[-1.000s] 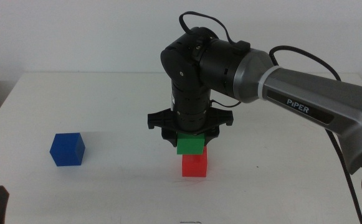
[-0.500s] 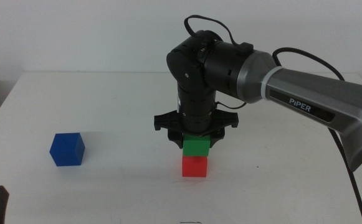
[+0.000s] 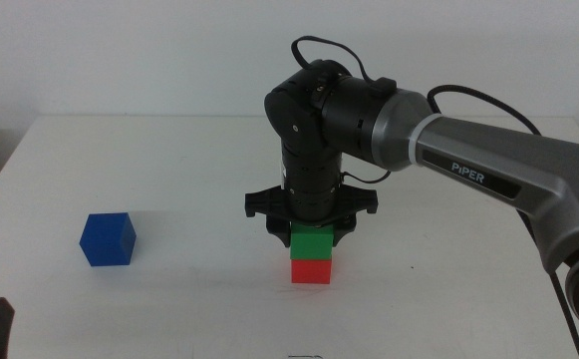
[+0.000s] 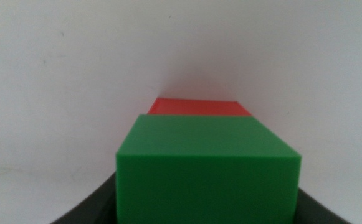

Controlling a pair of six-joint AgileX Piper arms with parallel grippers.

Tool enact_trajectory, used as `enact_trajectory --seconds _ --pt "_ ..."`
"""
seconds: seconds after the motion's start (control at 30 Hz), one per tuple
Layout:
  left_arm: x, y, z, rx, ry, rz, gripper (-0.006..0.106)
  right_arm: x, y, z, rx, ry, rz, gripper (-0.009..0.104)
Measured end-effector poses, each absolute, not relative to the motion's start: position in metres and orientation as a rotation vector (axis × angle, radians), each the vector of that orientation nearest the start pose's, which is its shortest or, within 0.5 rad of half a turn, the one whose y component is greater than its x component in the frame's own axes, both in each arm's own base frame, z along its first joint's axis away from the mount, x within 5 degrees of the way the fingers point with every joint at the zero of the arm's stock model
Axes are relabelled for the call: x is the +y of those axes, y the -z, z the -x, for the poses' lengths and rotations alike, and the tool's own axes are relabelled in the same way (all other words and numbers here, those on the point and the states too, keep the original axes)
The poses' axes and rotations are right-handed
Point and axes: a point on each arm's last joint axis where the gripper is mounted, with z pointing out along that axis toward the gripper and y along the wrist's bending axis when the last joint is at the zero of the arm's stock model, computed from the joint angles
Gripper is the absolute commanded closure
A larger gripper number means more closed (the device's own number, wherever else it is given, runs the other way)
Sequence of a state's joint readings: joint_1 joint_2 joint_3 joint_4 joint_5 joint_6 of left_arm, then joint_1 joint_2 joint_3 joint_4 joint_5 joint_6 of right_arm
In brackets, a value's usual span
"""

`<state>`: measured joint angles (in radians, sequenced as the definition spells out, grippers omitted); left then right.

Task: Stack red cubes first, then green, then blue cubes in a specific spot.

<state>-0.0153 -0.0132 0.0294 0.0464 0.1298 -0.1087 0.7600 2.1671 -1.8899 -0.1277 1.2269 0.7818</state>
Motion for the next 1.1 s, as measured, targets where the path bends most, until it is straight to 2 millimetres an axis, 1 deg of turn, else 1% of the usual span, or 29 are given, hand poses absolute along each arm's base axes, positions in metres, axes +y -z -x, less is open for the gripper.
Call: enact_trajectory --seconds 0.1,0.2,0.23,0.33,0.4,0.5,0.6,0.77,0.87,1.0,1.1 --pt "0.0 -0.192 -0.057 1.629 0.055 0.043 0.007 0.306 -0.219 -0.338 2.947 -0.026 0.015 0.096" --pt "0.0 -0.192 -0.057 1.629 0.055 0.043 0.007 0.306 -0.219 -0.338 2.945 -0.023 0.011 0.088" --pt "0.0 -0.192 -0.057 1.629 0.055 0.043 0.007 0.306 -0.218 -0.338 2.946 -0.022 0.009 0.038" --pt "0.0 -0.192 -0.057 1.629 0.055 0.043 0.007 0.306 -0.214 -0.339 2.95 -0.011 0.009 0.024" --pt "0.0 -0.192 -0.057 1.629 0.055 0.043 0.007 0.306 -0.213 -0.339 2.95 -0.008 0.009 0.019" --pt "0.0 -0.192 -0.057 1.629 0.055 0.043 0.007 0.306 -0.214 -0.339 2.947 -0.006 0.008 0.014" --pt "0.0 -0.192 -0.057 1.629 0.055 0.043 0.007 0.305 -0.22 -0.338 2.938 -0.019 0.006 0.014" --pt "0.0 -0.192 -0.057 1.629 0.055 0.043 0.007 0.3 -0.246 -0.334 2.895 -0.077 0.001 0.014" --pt "0.0 -0.192 -0.057 1.629 0.055 0.043 0.007 0.298 -0.259 -0.33 2.879 -0.117 -0.005 0.014" --pt "0.0 -0.192 -0.057 1.629 0.055 0.043 0.007 0.297 -0.272 -0.326 2.863 -0.152 -0.007 0.014" --pt "0.0 -0.192 -0.057 1.629 0.055 0.043 0.007 0.293 -0.287 -0.321 2.84 -0.188 -0.01 0.014"
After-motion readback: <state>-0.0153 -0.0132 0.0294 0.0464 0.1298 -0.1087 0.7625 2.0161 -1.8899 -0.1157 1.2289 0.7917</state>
